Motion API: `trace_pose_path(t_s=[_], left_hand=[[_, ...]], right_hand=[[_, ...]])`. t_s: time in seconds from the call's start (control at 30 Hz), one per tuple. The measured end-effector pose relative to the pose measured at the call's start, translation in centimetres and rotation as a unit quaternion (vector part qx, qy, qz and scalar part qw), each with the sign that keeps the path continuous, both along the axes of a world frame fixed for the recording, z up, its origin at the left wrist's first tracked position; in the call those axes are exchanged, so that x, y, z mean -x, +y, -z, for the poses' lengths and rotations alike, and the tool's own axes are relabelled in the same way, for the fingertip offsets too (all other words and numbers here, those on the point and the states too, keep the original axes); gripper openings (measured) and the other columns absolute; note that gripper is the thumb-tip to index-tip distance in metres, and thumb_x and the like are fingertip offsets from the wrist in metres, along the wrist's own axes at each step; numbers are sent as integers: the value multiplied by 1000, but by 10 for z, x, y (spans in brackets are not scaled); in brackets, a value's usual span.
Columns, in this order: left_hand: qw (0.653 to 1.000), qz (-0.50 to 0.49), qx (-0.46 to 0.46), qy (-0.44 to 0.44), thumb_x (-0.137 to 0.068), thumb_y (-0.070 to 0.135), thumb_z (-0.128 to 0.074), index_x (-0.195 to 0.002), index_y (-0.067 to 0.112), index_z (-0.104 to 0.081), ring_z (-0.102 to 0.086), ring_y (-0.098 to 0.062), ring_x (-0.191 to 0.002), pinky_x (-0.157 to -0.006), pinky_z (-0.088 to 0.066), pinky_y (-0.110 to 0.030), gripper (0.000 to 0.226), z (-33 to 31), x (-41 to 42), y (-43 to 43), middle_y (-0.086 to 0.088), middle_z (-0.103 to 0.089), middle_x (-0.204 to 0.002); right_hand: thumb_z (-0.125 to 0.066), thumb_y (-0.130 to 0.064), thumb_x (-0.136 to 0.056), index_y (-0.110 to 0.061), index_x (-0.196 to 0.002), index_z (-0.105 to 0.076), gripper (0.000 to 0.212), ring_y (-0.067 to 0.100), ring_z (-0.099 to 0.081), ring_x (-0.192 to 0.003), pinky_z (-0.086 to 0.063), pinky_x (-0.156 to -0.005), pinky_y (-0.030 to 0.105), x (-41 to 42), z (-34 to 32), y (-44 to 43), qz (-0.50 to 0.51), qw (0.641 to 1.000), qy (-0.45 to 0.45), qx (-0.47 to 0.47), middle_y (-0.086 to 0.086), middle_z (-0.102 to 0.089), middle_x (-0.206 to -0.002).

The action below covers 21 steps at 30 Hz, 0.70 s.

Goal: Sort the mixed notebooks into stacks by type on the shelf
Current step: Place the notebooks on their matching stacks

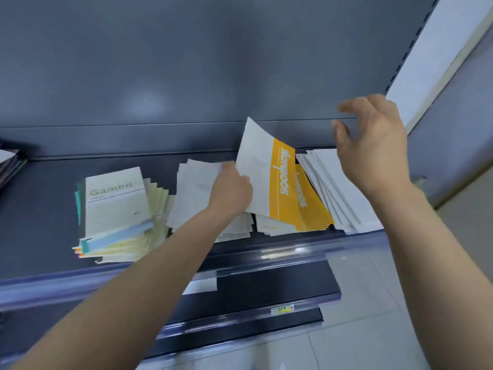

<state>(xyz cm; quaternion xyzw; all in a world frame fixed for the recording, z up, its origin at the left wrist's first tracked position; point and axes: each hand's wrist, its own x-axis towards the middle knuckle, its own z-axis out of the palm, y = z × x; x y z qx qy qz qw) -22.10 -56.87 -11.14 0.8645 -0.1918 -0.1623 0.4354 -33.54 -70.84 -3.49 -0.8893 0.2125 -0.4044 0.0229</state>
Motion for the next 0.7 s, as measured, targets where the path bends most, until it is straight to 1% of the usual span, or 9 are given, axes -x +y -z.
trace_pose_path(t_s=[0.1,0.17,0.23,0.3,0.4,0.53,0.6,0.67,0.7], left_hand=[[999,-20,-27,19,-98,14,-39,-125,3,-36,-55,-27,-98,-72,-40,-30,29,14,17,-28,-11,-55,-114],[998,-29,-45,28,-98,11,-38,-125,0,-34,-55,-30,-106,-74,-40,-31,29,22,23,-40,-15,-55,-120],[997,-39,-66,29,-98,10,-40,-122,0,-35,-55,-30,-106,-72,-42,-32,27,27,26,-49,-16,-54,-120],[995,-48,-89,13,-97,12,-43,-120,0,-36,-56,-31,-105,-76,-45,-35,27,32,28,-54,-16,-55,-119],[984,-39,-168,-52,-96,15,-47,-119,0,-41,-56,-29,-107,-79,-44,-32,28,41,28,-56,-15,-57,-119],[959,-23,-255,-121,-95,26,-52,-119,3,-45,-58,-27,-106,-73,-40,-29,34,47,30,-52,-12,-58,-117],[941,-22,-296,-160,-93,29,-54,-121,4,-43,-56,-28,-108,-77,-42,-31,39,46,31,-49,-12,-55,-120],[915,-14,-332,-228,-93,29,-55,-124,4,-41,-52,-28,-111,-84,-42,-33,42,41,31,-44,-12,-50,-124],[905,-10,-336,-262,-93,28,-54,-125,5,-41,-50,-28,-112,-86,-41,-34,42,37,30,-38,-12,-49,-125]], right_hand=[[-53,-14,-90,-3,-113,-59,26,38,-48,-108,-38,-90,42,13,-1,-28,-12,1000,13,-11,19,-56,-114],[-53,-14,-90,-3,-113,-59,26,37,-47,-109,-38,-90,42,16,0,-37,-29,999,16,-20,18,-56,-114],[-53,-14,-90,-3,-113,-60,26,36,-49,-108,-39,-89,42,18,0,-42,-51,998,11,-24,18,-57,-114],[-54,-13,-90,-3,-112,-60,25,36,-50,-106,-40,-87,41,20,2,-45,-68,997,4,-25,17,-58,-111],[-56,-12,-89,-3,-111,-61,24,35,-51,-104,-40,-85,39,21,3,-47,-88,996,-2,-31,16,-59,-110],[-54,-15,-91,-6,-114,-60,25,32,-48,-109,-37,-88,36,19,2,-43,-106,993,15,-49,13,-58,-113],[-54,-16,-92,-6,-114,-60,25,32,-48,-109,-36,-88,36,15,2,-37,-117,992,20,-52,13,-58,-113],[-54,-16,-92,-6,-114,-60,25,31,-48,-108,-36,-87,34,10,1,-27,-127,990,23,-53,12,-58,-113],[-54,-17,-92,-7,-114,-60,25,29,-48,-108,-36,-86,33,7,1,-22,-132,990,23,-53,11,-58,-113]])
